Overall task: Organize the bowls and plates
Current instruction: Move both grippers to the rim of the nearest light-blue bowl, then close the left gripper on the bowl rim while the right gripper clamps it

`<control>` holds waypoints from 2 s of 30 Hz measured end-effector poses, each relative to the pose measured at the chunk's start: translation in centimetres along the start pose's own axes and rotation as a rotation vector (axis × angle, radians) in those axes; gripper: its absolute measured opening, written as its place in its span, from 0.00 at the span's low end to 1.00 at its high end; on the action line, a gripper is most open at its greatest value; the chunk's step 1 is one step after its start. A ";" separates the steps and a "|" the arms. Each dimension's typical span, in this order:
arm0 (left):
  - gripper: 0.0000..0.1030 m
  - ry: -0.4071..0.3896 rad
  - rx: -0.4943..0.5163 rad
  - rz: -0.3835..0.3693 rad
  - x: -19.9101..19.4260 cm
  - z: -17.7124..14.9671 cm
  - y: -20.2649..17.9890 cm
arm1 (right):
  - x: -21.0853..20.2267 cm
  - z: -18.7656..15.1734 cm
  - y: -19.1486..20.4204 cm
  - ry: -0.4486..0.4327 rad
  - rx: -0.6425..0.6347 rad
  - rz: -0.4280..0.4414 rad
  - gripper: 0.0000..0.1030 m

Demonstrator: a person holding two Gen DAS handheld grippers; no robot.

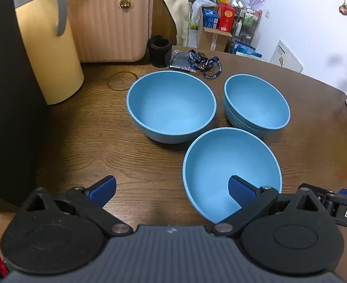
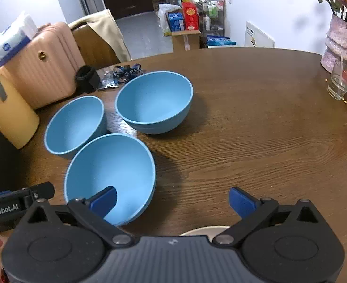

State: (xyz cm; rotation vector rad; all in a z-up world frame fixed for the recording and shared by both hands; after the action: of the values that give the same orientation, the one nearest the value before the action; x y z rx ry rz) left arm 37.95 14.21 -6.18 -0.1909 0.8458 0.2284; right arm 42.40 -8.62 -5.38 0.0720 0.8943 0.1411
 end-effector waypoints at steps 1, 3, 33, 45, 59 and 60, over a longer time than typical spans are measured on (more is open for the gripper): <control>1.00 0.009 -0.002 0.002 0.4 0.1 0.0 | 0.4 0.0 0.1 0.005 0.004 -0.003 0.97; 1.00 0.026 -0.008 0.002 1.3 0.1 0.0 | 1.3 0.2 0.3 0.016 0.010 -0.009 0.96; 0.60 0.189 0.048 0.006 9.6 -0.3 -1.8 | 9.8 -0.9 2.3 0.133 0.005 -0.061 0.48; 0.21 0.235 0.034 -0.051 11.2 -1.0 -2.8 | 10.5 -1.8 2.3 0.157 0.020 -0.022 0.15; 0.19 0.212 0.029 -0.066 10.6 -0.8 -2.7 | 9.5 -1.5 2.5 0.099 0.032 0.004 0.08; 0.19 0.209 0.029 -0.067 10.5 -0.8 -2.8 | 9.3 -1.4 2.5 0.094 0.032 0.004 0.08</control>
State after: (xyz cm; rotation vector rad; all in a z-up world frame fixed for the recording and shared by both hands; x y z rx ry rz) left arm 44.88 12.66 -14.43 -0.2185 1.0477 0.1342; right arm 46.82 -4.71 -13.17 0.0971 0.9907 0.1348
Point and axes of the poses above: each gripper's, at about its wrist camera, not at the fingertips, and x roughly the way its jaws point, y to its left, z to its top, the point moved 7 cm from there along x, roughly the way its jaws point, and after that the axes turned 8 degrees about -y, right-handed, at the moved point
